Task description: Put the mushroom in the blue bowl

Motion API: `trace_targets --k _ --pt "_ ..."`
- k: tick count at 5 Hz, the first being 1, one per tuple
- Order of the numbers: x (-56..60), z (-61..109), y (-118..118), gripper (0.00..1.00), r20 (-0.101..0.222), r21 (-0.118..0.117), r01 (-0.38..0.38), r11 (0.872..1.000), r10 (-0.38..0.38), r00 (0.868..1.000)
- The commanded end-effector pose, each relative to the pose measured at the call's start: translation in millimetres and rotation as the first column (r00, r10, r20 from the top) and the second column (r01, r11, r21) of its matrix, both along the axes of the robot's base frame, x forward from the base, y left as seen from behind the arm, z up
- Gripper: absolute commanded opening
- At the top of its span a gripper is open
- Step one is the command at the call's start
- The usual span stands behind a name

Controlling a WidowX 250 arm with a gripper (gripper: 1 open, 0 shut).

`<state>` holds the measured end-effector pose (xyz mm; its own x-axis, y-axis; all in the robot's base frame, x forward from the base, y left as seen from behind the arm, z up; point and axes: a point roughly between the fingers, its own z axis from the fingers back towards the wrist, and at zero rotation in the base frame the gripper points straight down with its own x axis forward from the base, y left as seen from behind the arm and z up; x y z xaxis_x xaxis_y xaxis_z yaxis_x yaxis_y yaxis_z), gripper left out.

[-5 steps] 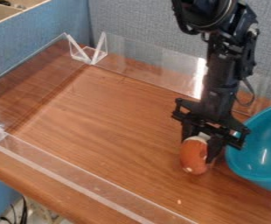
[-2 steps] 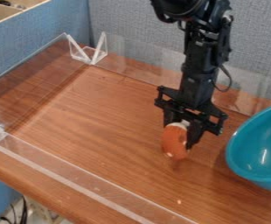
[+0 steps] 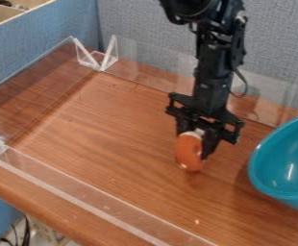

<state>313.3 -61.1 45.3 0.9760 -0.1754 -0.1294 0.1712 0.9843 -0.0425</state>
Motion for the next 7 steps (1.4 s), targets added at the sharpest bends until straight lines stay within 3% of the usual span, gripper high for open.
trace_targets --k 1,2,3,5,7 --pt "13.7 18.7 -14 0.0 0.061 -0.009 0.022 1.0 -0.022 0.998" --pt "15.7 21.2 -26 0.0 0.075 -0.012 0.125 0.992 -0.124 0.99" --pt "17.1 23.0 -40 0.0 0.086 -0.014 0.228 0.973 -0.226 0.97" --pt "25.2 27.8 -34 0.0 0.113 -0.026 0.266 0.964 -0.262 0.958" --pt "23.2 48.9 -43 0.0 0.143 -0.037 0.28 0.959 -0.273 0.951"
